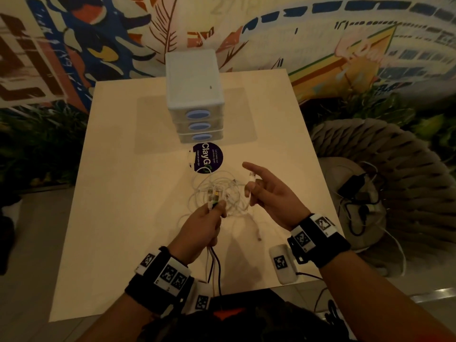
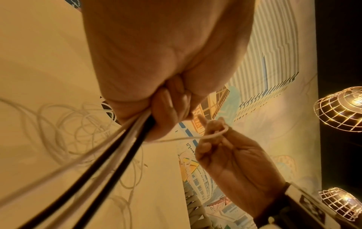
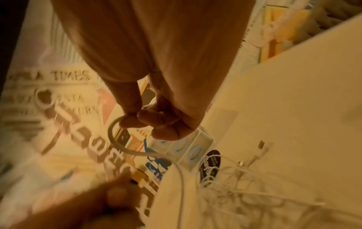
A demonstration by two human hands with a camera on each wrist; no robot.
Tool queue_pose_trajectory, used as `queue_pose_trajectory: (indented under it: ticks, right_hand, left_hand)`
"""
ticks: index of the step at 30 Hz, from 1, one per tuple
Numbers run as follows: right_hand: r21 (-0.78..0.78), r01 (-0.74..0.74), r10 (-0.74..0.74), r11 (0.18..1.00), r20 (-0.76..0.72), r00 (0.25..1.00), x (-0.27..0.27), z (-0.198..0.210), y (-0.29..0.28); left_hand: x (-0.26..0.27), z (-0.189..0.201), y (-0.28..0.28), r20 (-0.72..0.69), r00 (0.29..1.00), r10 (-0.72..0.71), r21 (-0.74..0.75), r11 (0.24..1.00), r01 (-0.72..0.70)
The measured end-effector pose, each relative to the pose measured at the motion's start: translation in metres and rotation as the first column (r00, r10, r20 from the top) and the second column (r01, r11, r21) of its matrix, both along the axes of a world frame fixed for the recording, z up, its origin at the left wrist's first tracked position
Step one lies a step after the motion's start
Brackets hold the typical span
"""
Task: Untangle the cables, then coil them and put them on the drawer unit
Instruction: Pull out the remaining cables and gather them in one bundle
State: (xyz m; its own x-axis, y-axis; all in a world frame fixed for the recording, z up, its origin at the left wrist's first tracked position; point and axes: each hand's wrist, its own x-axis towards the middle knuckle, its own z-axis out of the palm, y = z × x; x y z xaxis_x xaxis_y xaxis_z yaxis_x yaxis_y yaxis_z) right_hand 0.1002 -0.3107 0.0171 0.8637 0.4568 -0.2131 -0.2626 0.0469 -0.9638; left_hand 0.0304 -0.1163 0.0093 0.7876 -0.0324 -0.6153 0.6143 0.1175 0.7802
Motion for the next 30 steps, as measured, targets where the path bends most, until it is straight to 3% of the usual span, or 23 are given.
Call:
queue_pose_trajectory:
  ticks: [3, 5, 10, 16, 18, 21, 27, 30]
  right_hand:
    - [-0.313, -0.146, 0.198, 0.939, 0.139, 0.970, -0.007, -0.006, 0.002]
    - [-0.376, -0.211, 0.291, 0.903, 0.171, 0.941, -0.016, -0.004, 0.009]
    - [-0.462, -0.178, 0.330, 0.869, 0.273, 0.904, -0.033, 0.000, 0.026]
    - [-0.460, -0.129, 0.268, 0.879, 0.251, 0.930, -0.042, -0.001, 0.026]
    - [-0.527, -0.221, 0.356, 0.821, 0.169, 0.919, -0.043, -0.001, 0.023]
    - [-0.637, -0.254, 0.459, 0.728, 0.179, 0.870, -0.044, 0.000, 0.015]
    - [-0.564, -0.128, 0.382, 0.816, 0.359, 0.852, -0.059, 0.008, 0.017]
    - [-0.580, -0.176, 0.409, 0.795, 0.300, 0.862, -0.067, 0.006, 0.025]
  left_hand:
    - [0.000, 0.002, -0.001, 0.033, 0.995, 0.094, -0.053, 0.994, -0.092]
    - [0.000, 0.002, -0.002, 0.082, 0.994, 0.067, -0.035, 0.997, -0.065]
    - [-0.002, 0.001, -0.006, 0.166, 0.983, -0.073, 0.094, 0.994, 0.058]
    - [-0.004, 0.005, -0.009, 0.153, 0.982, 0.109, 0.032, 0.993, -0.116]
    - [-0.005, 0.005, -0.008, 0.161, 0.975, 0.155, 0.035, 0.986, -0.163]
    - [-0.007, 0.005, -0.004, 0.164, 0.967, 0.196, 0.016, 0.979, -0.201]
    - [-0.015, 0.018, -0.004, 0.180, 0.979, 0.100, -0.022, 0.995, -0.097]
    - [-0.018, 0.026, -0.002, 0.160, 0.981, 0.111, -0.031, 0.994, -0.107]
